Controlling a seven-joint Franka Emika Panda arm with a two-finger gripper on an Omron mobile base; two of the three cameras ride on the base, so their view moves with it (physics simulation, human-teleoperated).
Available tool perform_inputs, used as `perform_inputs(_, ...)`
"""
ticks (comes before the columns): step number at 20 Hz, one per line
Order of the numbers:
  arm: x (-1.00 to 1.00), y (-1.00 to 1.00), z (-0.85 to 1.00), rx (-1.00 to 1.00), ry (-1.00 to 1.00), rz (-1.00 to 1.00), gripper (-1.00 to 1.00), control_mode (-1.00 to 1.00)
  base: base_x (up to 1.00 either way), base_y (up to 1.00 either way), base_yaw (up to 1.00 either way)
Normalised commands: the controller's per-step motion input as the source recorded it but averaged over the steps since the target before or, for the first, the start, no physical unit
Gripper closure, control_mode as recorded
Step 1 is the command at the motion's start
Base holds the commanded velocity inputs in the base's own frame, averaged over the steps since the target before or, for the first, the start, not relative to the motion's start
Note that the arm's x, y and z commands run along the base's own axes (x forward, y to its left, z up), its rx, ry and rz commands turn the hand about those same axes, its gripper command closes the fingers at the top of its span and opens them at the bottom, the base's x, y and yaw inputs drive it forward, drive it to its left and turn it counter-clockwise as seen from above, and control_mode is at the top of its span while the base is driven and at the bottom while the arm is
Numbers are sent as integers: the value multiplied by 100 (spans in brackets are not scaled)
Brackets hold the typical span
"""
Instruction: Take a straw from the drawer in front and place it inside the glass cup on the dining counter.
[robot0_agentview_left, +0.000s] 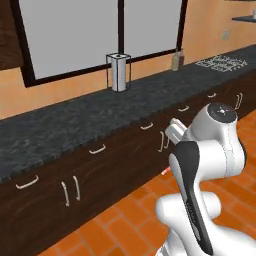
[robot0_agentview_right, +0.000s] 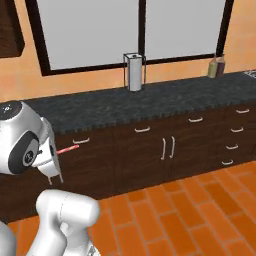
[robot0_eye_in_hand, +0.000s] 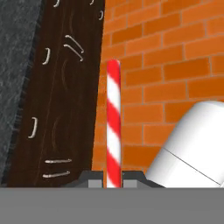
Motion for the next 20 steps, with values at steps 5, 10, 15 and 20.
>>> perform_inputs(5, 0, 0, 0, 0, 0, 0, 100, 100, 2, -17, -70)
perform_inputs(10, 0, 0, 0, 0, 0, 0, 100, 100, 1, -25, -65)
perform_inputs(15, 0, 0, 0, 0, 0, 0, 100, 100, 0, -32, -61)
perform_inputs(20, 0, 0, 0, 0, 0, 0, 100, 100, 0, -44, -55)
